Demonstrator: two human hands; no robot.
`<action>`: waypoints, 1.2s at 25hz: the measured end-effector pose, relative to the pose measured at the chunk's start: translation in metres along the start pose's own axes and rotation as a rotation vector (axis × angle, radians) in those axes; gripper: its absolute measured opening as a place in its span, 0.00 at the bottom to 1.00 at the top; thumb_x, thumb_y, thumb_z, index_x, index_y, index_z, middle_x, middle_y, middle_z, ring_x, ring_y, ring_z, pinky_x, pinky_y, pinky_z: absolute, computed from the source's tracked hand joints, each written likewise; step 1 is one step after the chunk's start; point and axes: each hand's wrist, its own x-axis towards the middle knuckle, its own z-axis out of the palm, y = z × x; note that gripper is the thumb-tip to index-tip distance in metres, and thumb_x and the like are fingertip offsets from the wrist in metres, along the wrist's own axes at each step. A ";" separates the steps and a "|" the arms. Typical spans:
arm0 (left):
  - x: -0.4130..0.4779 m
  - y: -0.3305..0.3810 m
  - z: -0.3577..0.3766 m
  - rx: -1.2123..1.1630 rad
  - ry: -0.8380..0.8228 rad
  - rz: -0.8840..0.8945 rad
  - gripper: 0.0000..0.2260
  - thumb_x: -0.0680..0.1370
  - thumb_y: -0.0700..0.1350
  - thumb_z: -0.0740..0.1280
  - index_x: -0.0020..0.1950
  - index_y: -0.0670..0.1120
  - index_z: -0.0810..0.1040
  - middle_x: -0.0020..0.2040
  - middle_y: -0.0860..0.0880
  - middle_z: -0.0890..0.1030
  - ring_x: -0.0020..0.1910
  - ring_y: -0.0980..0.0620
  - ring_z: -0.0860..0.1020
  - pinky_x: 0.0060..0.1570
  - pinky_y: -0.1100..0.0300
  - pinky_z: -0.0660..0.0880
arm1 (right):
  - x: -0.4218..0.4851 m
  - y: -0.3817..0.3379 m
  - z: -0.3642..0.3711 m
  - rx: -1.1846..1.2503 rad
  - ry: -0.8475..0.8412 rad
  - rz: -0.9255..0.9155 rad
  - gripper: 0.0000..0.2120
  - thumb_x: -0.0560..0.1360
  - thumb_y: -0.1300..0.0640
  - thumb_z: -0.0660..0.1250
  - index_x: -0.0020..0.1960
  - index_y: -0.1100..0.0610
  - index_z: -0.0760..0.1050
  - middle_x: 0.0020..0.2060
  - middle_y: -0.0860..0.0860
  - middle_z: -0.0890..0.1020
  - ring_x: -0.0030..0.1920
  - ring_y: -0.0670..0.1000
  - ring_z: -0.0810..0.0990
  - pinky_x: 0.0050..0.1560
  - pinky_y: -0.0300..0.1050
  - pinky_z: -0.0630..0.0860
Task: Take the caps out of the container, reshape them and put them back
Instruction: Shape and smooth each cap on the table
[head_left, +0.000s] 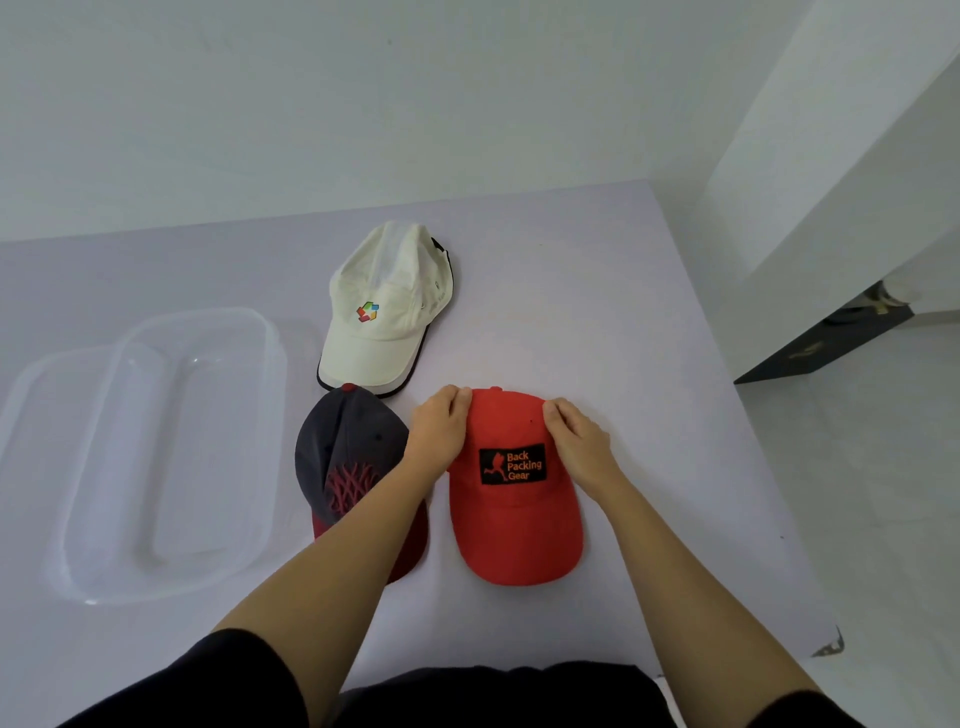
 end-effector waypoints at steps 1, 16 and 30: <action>0.003 0.001 -0.007 0.068 -0.043 0.012 0.17 0.82 0.49 0.56 0.39 0.40 0.71 0.32 0.49 0.72 0.33 0.52 0.69 0.37 0.59 0.62 | 0.001 -0.002 -0.006 -0.112 0.004 -0.031 0.18 0.79 0.42 0.53 0.39 0.50 0.73 0.34 0.47 0.77 0.40 0.48 0.75 0.54 0.48 0.66; -0.010 0.020 -0.023 -0.269 -0.319 -0.269 0.13 0.82 0.48 0.55 0.55 0.42 0.76 0.26 0.45 0.73 0.16 0.58 0.66 0.17 0.68 0.64 | -0.004 -0.038 -0.021 0.418 -0.233 0.098 0.08 0.75 0.60 0.68 0.54 0.58 0.75 0.45 0.49 0.80 0.45 0.48 0.80 0.38 0.31 0.76; 0.018 0.030 -0.171 -0.024 -0.009 0.029 0.04 0.78 0.43 0.60 0.47 0.48 0.74 0.47 0.51 0.74 0.31 0.56 0.83 0.36 0.63 0.74 | 0.015 -0.138 -0.034 -0.226 -0.061 -0.332 0.20 0.77 0.49 0.63 0.67 0.52 0.70 0.64 0.51 0.73 0.63 0.50 0.73 0.58 0.40 0.66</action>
